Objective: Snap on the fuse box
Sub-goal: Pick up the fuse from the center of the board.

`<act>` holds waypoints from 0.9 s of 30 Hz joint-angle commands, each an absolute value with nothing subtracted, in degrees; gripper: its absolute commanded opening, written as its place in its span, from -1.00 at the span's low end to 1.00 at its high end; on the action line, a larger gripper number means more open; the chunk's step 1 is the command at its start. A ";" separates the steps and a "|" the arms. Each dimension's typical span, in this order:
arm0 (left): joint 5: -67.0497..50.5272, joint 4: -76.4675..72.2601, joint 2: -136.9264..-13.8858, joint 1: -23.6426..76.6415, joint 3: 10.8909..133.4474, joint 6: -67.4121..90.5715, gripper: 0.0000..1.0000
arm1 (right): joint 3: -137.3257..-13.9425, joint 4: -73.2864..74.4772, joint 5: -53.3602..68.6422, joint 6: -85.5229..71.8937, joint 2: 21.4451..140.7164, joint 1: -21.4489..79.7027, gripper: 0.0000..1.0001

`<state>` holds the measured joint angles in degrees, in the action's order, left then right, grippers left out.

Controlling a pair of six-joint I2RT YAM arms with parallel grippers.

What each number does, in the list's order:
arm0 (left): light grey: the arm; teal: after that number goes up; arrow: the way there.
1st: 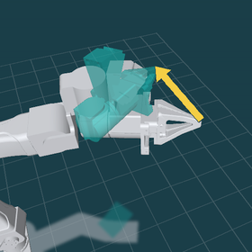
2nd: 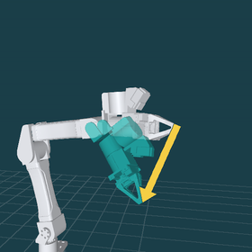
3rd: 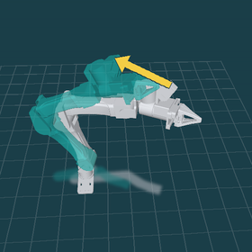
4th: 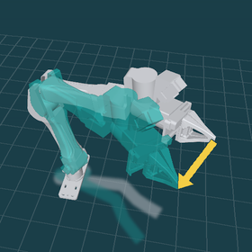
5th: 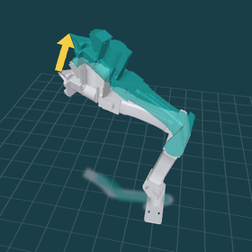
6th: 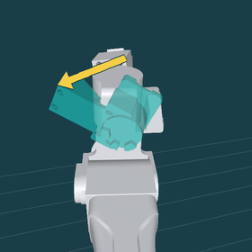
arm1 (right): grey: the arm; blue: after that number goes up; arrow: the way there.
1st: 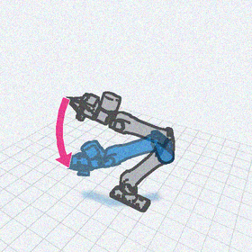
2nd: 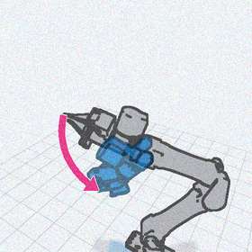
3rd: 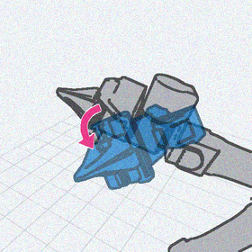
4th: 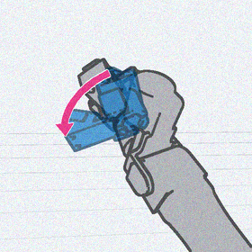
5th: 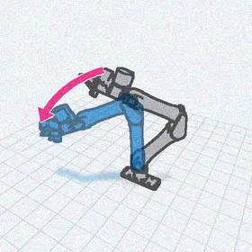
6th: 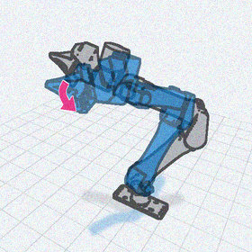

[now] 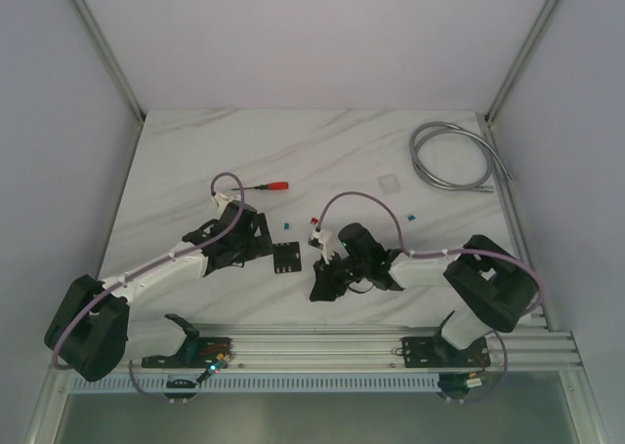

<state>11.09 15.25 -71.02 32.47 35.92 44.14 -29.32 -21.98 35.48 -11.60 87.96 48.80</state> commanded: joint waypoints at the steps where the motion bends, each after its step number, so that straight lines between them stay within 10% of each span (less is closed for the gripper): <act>1: 9.55 16.43 -70.13 32.08 35.17 42.96 1.00 | -32.86 -16.75 33.26 -7.43 91.73 46.88 -0.31; 14: 6.27 14.66 -69.41 32.10 33.32 43.34 1.00 | -36.07 -9.95 22.37 -7.44 86.36 39.39 -0.36; 27: 6.94 13.72 -65.98 32.08 31.57 44.49 1.00 | -43.92 9.52 -18.86 -25.10 82.08 61.80 0.14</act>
